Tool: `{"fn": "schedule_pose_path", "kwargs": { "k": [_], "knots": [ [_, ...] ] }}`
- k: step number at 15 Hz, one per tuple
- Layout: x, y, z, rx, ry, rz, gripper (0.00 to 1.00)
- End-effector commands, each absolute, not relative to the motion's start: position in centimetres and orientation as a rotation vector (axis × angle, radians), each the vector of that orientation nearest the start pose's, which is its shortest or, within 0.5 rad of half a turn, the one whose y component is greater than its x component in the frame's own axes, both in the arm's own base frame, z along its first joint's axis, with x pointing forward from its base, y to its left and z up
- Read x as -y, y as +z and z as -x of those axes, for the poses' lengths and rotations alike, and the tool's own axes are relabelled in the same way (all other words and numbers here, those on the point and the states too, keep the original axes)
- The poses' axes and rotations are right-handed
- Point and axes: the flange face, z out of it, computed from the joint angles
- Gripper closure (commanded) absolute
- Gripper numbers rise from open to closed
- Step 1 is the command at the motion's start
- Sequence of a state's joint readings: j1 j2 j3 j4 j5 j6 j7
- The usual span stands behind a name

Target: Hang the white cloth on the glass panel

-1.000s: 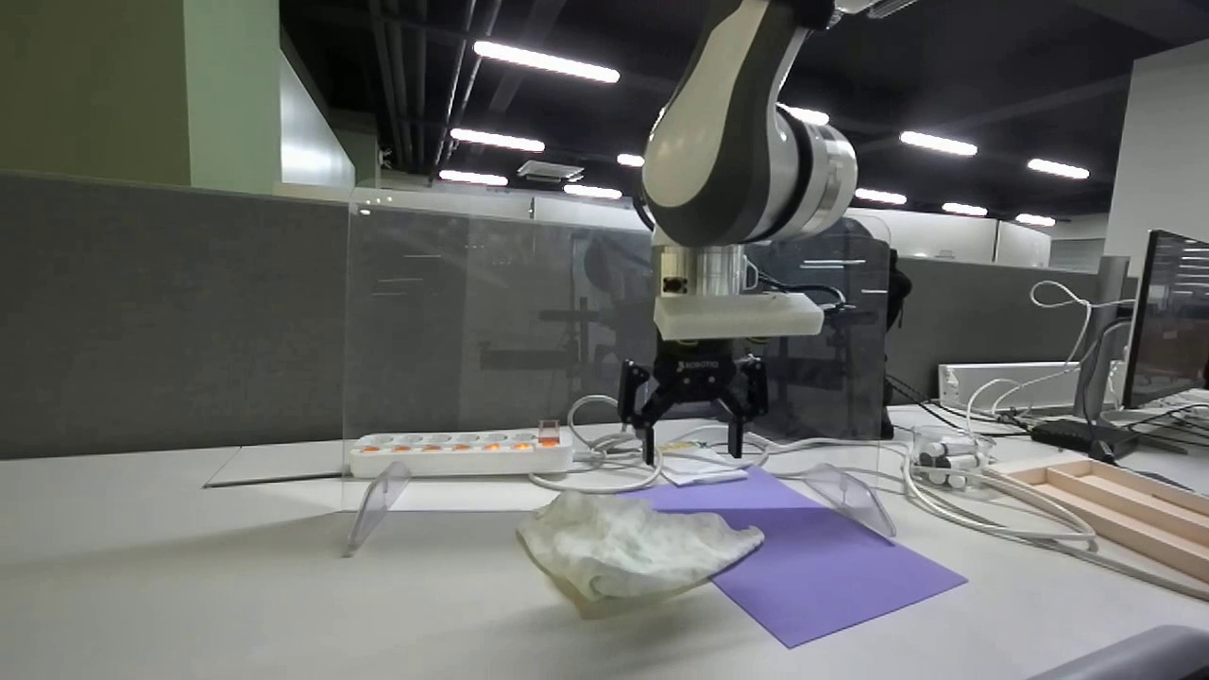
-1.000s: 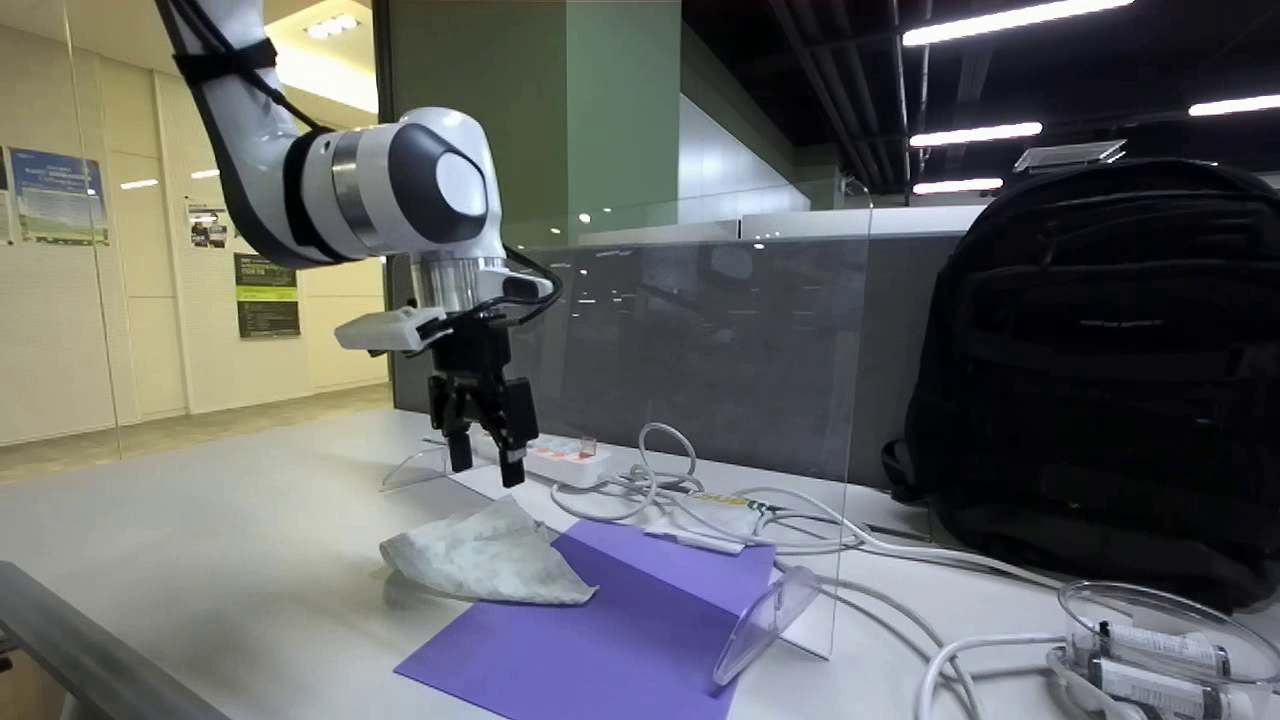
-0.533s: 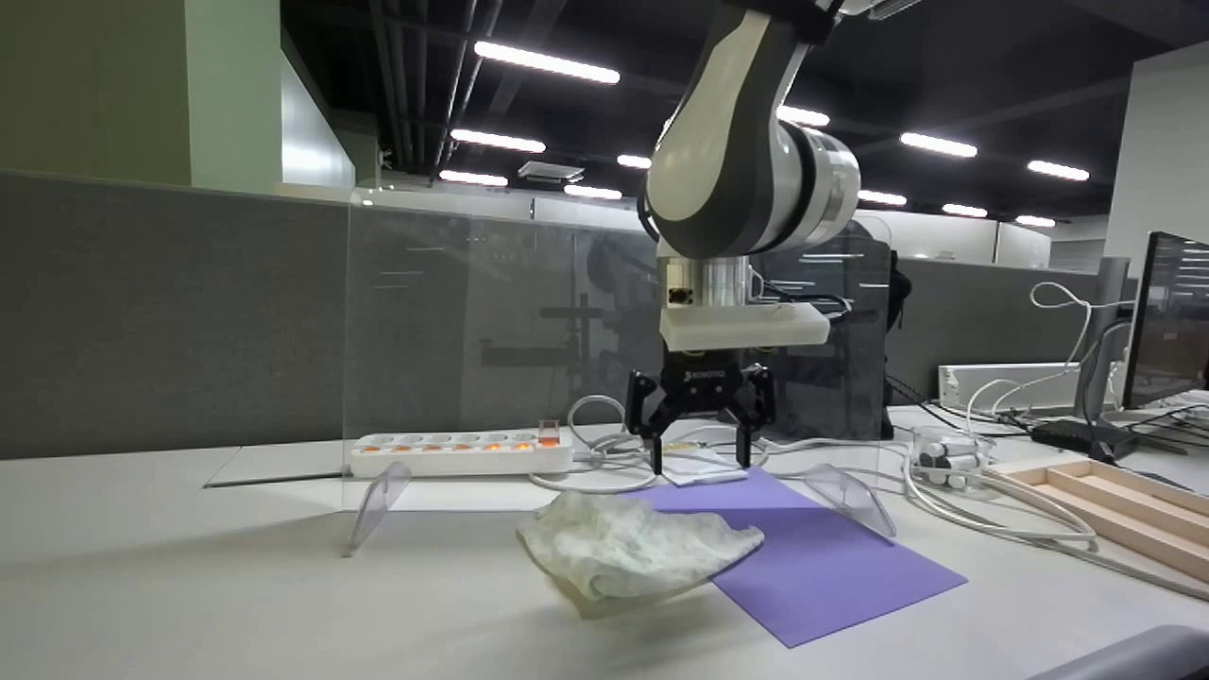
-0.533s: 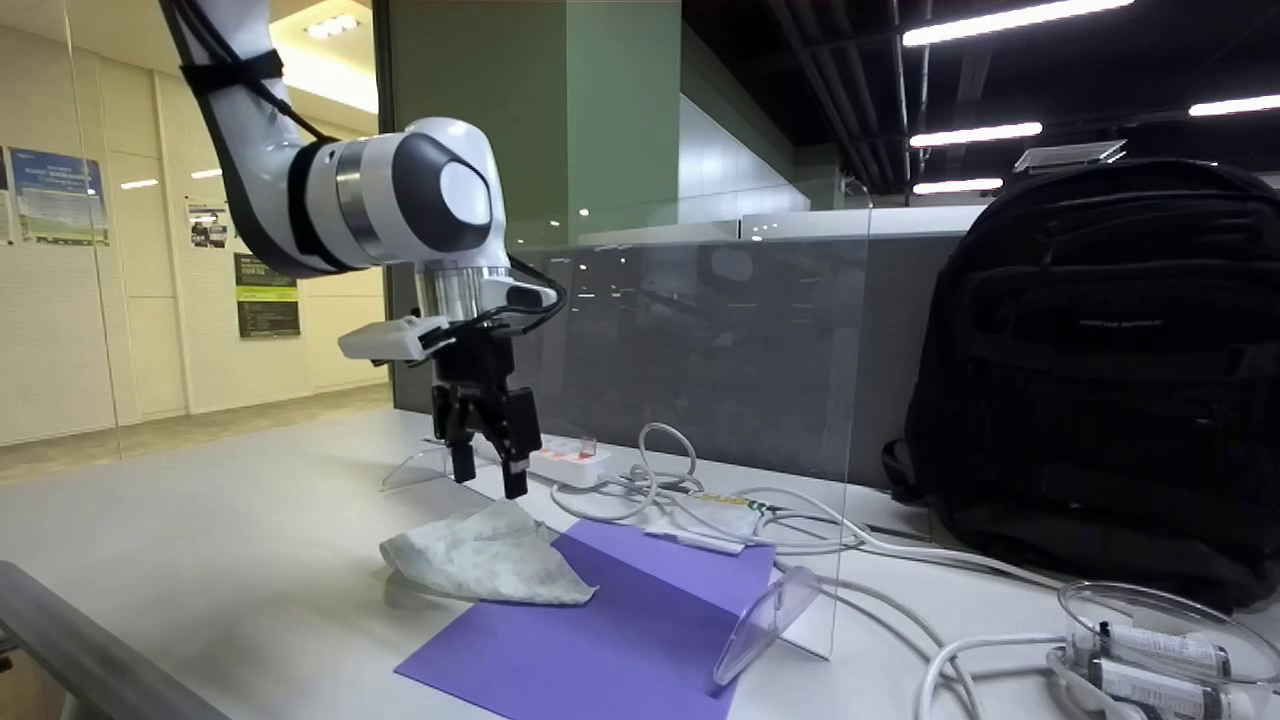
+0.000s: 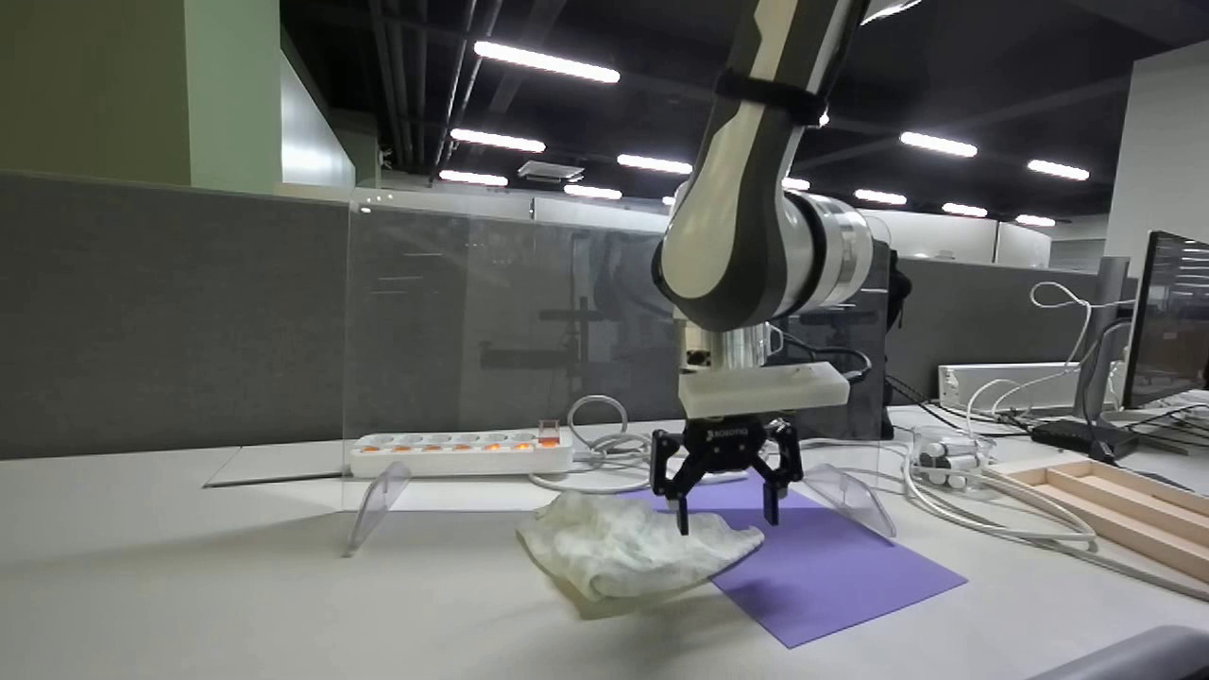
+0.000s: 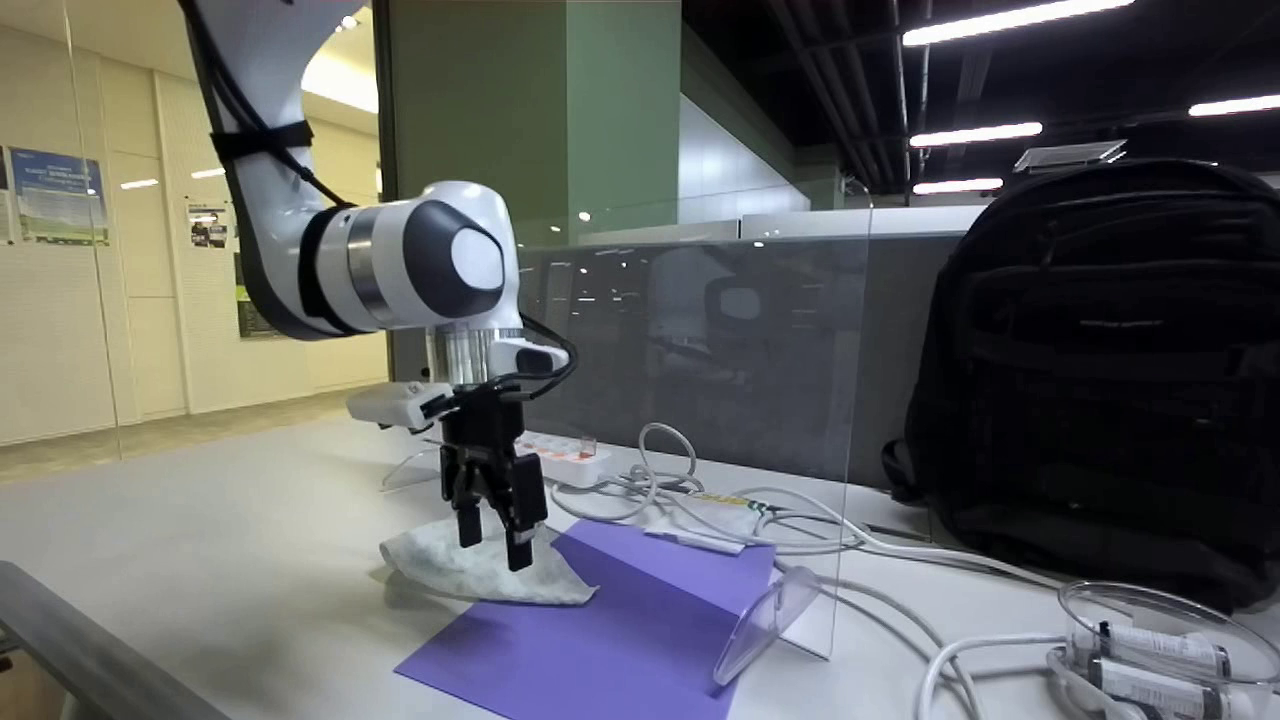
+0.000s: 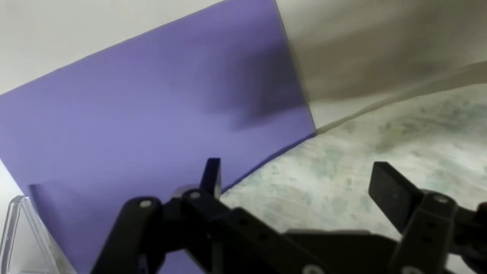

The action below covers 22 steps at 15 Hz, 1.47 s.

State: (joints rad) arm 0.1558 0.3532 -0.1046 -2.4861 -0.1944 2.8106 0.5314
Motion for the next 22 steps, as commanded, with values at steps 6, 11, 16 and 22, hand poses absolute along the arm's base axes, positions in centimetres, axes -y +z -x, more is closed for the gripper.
{"fn": "schedule_pose_path", "kwargs": {
  "k": [6,11,16,22],
  "knots": [
    [-3.3,11.7,-46.8,-0.575,-0.163,3.157,0.25],
    [-3.9,11.2,-46.7,-0.617,-0.221,3.116,0.55],
    [-4.2,11.9,-46.7,-0.619,-0.248,3.09,0.88],
    [-7.1,16.5,-46.8,-0.555,-0.223,3.034,1.0]
  ]
}}
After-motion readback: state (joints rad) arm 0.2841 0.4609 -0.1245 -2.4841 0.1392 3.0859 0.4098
